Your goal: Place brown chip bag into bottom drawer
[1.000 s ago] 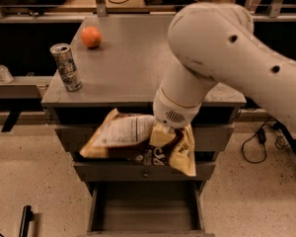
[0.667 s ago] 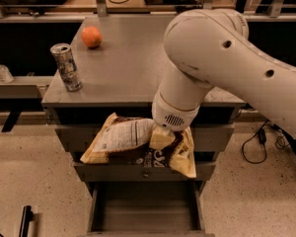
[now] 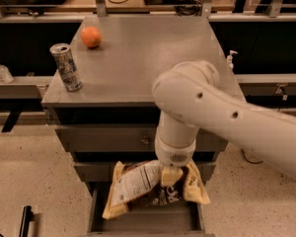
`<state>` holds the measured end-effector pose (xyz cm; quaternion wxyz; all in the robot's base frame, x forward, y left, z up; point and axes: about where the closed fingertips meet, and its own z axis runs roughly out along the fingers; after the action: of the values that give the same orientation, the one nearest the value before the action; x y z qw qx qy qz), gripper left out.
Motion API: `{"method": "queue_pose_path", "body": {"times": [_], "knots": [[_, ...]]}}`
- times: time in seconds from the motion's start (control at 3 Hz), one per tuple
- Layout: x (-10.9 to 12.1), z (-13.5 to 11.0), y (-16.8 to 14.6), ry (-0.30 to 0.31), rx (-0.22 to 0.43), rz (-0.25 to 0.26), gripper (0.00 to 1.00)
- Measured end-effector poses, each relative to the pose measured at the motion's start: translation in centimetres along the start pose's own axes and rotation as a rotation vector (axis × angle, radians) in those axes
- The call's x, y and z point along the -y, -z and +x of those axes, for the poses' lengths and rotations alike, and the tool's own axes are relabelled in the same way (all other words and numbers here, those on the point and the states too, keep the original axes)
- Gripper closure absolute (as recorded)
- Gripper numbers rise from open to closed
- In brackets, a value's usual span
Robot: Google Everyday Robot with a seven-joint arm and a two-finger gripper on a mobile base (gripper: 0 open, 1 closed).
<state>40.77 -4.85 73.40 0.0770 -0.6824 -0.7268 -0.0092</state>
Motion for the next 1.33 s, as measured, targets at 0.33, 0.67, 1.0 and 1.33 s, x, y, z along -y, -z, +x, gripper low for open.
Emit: {"method": "queue_pose_path", "body": {"times": [0.33,0.67,1.0,1.33], "knots": [[2.3,-3.9,-4.2,0.133,0.020,0.030,1.00],[2.6,-4.4,-4.4,0.209,0.020,0.034,1.00],[2.2,-3.7,-6.6,0.212,-0.001,0.059,1.00],[0.7,-3.7,-11.5,0.184,-0.036,0.046,1.00]]}}
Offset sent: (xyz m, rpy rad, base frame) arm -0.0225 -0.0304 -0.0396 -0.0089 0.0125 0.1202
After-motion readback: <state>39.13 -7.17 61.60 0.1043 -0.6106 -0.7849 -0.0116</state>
